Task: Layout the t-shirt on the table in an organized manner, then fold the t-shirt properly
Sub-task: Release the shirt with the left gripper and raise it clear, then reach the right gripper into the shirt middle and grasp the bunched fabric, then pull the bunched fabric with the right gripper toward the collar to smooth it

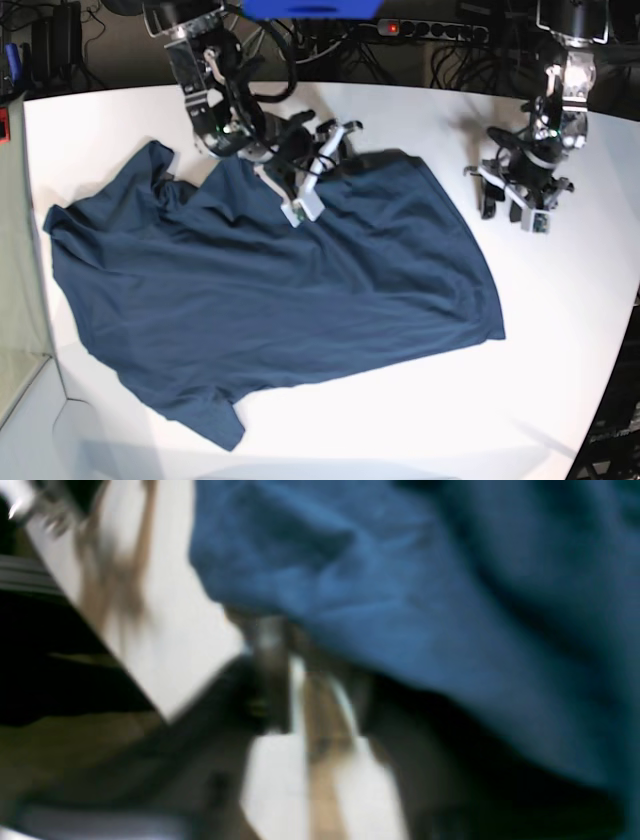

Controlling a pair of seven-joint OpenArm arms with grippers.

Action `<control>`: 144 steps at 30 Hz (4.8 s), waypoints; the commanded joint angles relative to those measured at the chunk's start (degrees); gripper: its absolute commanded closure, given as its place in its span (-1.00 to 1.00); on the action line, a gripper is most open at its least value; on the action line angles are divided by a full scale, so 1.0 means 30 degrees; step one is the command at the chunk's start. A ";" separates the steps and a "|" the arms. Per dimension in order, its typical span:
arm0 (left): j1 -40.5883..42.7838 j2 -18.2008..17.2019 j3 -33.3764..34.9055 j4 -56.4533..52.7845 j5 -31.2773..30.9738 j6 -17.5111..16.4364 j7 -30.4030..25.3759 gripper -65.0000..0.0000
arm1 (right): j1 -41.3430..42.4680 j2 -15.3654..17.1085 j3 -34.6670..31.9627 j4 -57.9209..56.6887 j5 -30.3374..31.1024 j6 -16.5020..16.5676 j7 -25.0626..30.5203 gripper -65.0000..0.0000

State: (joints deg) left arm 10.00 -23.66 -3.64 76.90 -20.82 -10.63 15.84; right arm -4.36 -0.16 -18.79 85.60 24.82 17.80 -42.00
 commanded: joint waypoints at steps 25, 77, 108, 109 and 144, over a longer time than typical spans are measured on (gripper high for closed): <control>0.6000 0.0194 -0.0120 0.5560 -0.0108 0.0072 -0.0224 0.09 | 1.1519 -0.0781 0.0592 -0.7157 0.0299 -0.0059 -0.1078 0.98; 0.5531 0.1074 -0.0091 0.5296 -0.0108 -0.0045 -0.0224 0.09 | 1.0728 -0.2246 -0.0258 -1.1611 0.0269 -0.0088 0.7303 -0.26; 0.4740 0.1103 -0.0062 0.4358 -0.0108 -0.0045 -0.0224 0.09 | 0.6245 -0.2861 -0.0258 -0.1443 0.0269 -0.0088 0.2204 1.00; 0.4740 0.1103 -0.0091 0.4417 -0.0108 -0.0045 -0.0224 0.09 | 0.5659 -0.2890 -0.0287 -0.0651 0.0269 -0.0088 0.1941 1.00; 0.2044 0.0253 -0.8443 0.4827 -0.0137 -0.0104 -0.0194 0.08 | -0.1081 -0.1894 -0.6617 0.6030 0.0328 -0.0088 -0.0667 0.86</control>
State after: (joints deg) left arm 16.40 -21.91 -28.69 90.28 -20.88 -10.92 16.51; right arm -8.08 -4.93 -38.39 102.45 24.45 16.86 -46.00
